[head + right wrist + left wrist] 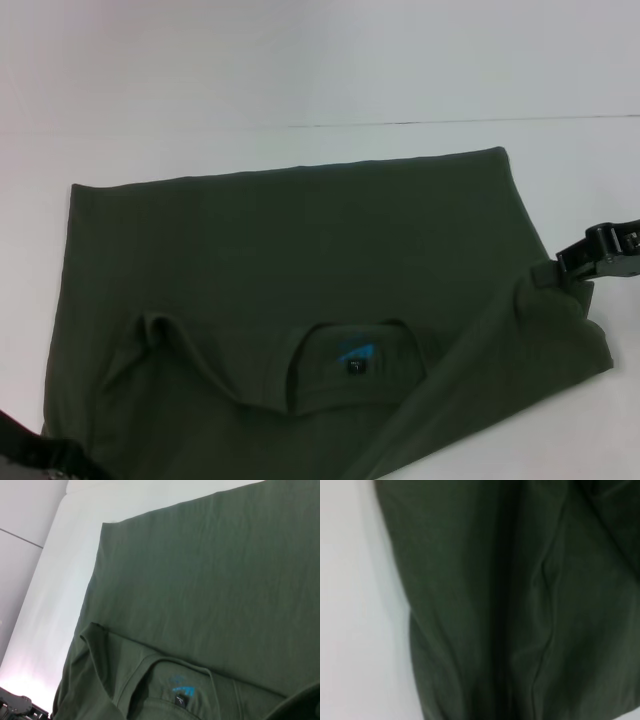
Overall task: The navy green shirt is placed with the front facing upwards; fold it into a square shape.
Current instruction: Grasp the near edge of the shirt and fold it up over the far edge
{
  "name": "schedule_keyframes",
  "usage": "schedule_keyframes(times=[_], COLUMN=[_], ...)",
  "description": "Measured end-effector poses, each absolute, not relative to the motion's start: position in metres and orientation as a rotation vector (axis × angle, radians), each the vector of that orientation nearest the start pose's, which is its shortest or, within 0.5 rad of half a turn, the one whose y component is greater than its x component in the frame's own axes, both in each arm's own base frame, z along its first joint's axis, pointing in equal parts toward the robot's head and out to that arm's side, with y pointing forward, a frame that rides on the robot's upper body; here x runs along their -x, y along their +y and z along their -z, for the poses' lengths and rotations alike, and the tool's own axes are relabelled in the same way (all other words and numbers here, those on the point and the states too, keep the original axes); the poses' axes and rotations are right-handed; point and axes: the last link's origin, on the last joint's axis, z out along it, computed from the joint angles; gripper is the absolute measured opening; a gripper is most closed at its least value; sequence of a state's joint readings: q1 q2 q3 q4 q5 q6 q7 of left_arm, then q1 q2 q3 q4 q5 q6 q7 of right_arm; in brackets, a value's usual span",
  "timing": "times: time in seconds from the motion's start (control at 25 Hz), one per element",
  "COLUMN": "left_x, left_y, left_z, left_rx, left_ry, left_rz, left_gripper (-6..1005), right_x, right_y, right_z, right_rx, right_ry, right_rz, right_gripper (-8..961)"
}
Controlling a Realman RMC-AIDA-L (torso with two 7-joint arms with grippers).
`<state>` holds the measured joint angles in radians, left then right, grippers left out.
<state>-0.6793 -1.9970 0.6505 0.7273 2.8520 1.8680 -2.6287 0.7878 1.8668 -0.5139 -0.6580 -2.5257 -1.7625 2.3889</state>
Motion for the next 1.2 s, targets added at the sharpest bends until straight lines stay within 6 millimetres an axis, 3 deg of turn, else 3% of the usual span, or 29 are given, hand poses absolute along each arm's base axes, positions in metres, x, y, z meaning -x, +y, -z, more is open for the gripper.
schedule_keyframes(times=[0.24, 0.56, 1.2], left_x=[0.3052, 0.3047, 0.3010], left_y=[0.2968, 0.2976, 0.3000], left_z=[-0.0372, -0.0363, -0.0404], left_rx=[-2.162, -2.190, -2.181], left_ry=[2.211, 2.179, 2.174], left_rz=[0.503, 0.520, 0.507], left_gripper=[556, 132, 56], right_x=[-0.2547, -0.2526, -0.2513], right_y=[0.3715, 0.3721, 0.3727], right_z=[-0.0824, -0.0826, -0.0825], right_rx=[2.483, 2.490, 2.495], right_ry=[1.807, 1.804, 1.800], right_rz=[-0.180, -0.191, -0.192], right_gripper=[19, 19, 19])
